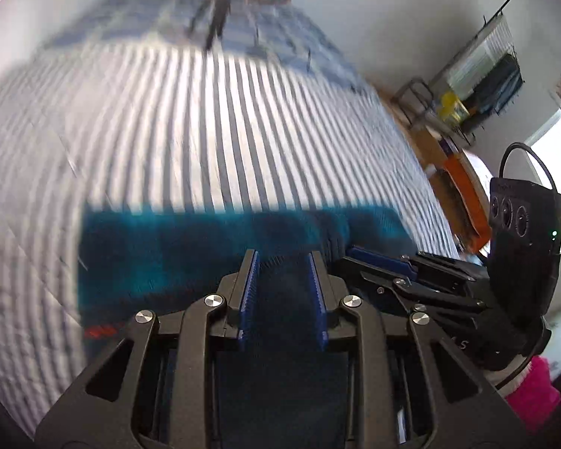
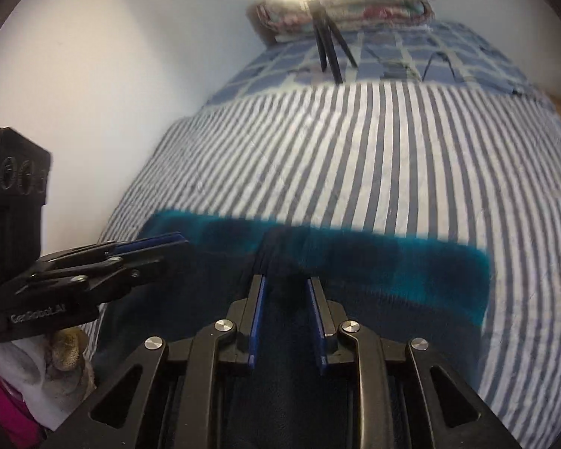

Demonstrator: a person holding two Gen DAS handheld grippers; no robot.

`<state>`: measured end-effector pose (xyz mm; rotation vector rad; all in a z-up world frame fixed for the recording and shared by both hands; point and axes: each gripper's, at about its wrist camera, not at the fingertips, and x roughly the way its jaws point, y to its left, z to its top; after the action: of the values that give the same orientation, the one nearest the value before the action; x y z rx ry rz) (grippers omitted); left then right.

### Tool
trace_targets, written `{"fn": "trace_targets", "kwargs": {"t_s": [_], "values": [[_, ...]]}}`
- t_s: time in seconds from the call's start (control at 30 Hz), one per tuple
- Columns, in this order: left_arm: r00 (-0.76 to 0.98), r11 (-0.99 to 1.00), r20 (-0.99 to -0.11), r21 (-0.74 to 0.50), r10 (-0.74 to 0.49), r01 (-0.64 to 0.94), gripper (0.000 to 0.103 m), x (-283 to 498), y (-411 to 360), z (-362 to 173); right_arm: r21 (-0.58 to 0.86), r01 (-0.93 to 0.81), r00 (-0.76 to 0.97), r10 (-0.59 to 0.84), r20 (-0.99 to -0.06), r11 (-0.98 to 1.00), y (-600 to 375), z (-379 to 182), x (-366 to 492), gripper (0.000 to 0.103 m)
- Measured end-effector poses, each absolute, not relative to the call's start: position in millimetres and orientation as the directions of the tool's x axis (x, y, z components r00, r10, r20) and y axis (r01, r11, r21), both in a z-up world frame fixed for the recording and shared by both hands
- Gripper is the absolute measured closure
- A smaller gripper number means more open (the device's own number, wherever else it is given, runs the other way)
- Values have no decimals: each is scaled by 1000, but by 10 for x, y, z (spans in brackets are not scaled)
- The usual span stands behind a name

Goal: Fold large clothes

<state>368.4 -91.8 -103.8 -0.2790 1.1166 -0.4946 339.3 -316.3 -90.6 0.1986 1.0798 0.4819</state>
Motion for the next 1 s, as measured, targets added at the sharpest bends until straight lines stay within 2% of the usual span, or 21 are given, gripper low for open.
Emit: {"fn": "trace_targets", "kwargs": {"t_s": [0.1,0.17,0.37,0.5,0.6,0.7,0.73,0.8,1.0], "values": [[307,875,-824,-408,-477,261,82,3533,-895,-1430,390,-299,357,481,-801,871,-3159,-1156,3102,83],[352,869,-799,-406,-487,281,84,3448,-851,-1536,404,-285,373,489,-789,869,-3179,-1248,3031,84],[415,881,-783,-360,-464,306,84,3258,-822,-1136,419,-268,397,496,-772,867,-3365,-883,2928,83],[419,845,-742,-389,-524,368,84,2899,-832,-916,364,-255,453,444,-773,896,-3640,-649,2641,81],[367,806,-735,-414,-570,423,84,2677,-893,-951,322,-219,448,388,-805,921,-3813,-695,2494,79],[312,819,-788,-383,-531,427,84,2621,-939,-1250,321,-171,400,364,-841,931,-3949,-925,2435,81],[300,825,-801,-376,-518,421,80,2641,-905,-1378,308,-165,383,349,-855,937,-3966,-1015,2424,81],[299,811,-790,-381,-535,445,80,2611,-874,-1487,282,-181,362,330,-872,942,-3984,-1194,2403,84],[394,867,-793,-314,-464,388,80,2418,-816,-1150,244,-184,405,300,-863,952,-3951,-970,2311,82]]}}
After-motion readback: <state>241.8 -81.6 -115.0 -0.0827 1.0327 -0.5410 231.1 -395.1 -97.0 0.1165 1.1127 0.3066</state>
